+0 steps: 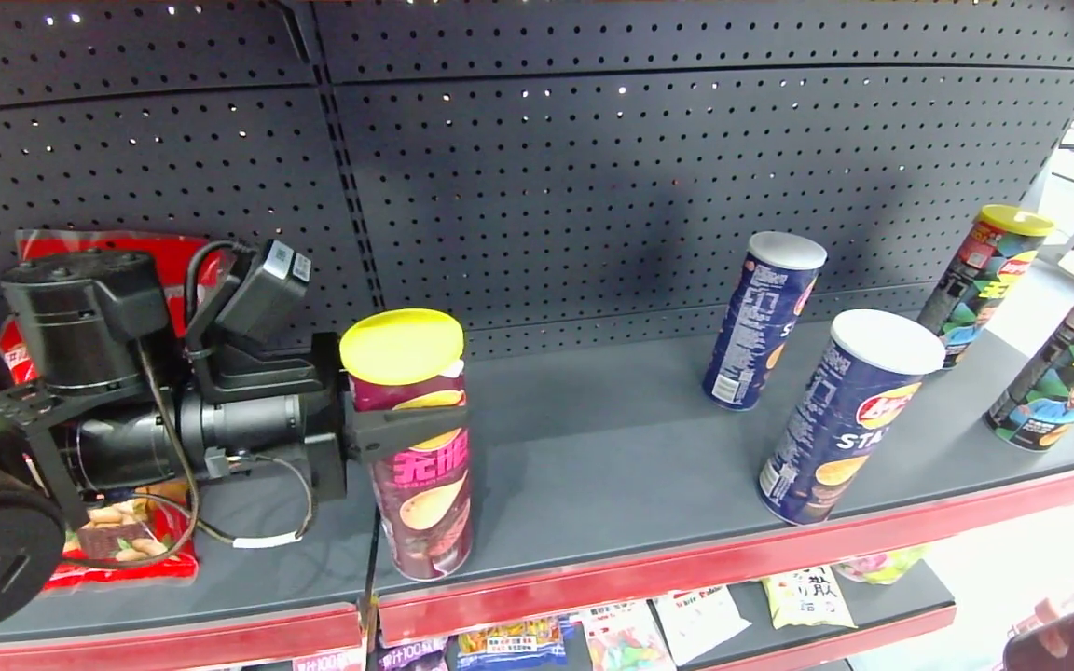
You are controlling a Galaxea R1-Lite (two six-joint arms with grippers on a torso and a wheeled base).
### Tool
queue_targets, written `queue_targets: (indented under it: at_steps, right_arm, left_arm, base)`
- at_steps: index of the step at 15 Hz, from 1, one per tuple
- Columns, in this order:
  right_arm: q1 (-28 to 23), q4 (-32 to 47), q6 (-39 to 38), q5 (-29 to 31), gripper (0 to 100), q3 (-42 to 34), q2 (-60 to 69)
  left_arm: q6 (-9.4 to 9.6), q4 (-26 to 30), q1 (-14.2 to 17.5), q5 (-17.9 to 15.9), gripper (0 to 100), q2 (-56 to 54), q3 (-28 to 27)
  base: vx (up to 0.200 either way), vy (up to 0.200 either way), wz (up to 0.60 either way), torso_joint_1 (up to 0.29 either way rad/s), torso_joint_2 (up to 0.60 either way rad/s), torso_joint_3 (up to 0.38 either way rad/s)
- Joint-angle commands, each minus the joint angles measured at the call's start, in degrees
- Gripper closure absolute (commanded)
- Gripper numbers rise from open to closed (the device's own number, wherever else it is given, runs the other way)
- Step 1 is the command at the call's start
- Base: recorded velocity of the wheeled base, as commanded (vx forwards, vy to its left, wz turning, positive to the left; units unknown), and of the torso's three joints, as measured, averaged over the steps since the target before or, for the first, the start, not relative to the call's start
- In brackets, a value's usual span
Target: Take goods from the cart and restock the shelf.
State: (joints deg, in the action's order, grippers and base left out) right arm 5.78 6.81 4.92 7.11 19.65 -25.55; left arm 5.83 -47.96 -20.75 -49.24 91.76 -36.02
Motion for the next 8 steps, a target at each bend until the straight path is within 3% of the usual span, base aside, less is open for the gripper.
queue_targets:
  at_steps: [1, 8]
  right_arm:
    - [0.0, 0.0, 0.1, 0.0, 100, 0.3, -0.2]
    - [0.0, 0.1, 0.2, 0.0, 100, 0.8, -0.3]
  left_arm:
    - [-0.11, 0.0, 0.1, 0.0, 100, 0.4, 1.6]
    - [-0.55, -2.1, 0.7, 1.4, 100, 5.2, -0.5]
  base:
    - [0.0, 0.0, 0.0, 0.0, 0.0, 0.0]
    - [0.0, 0.0, 0.0, 0.0, 0.0, 0.0]
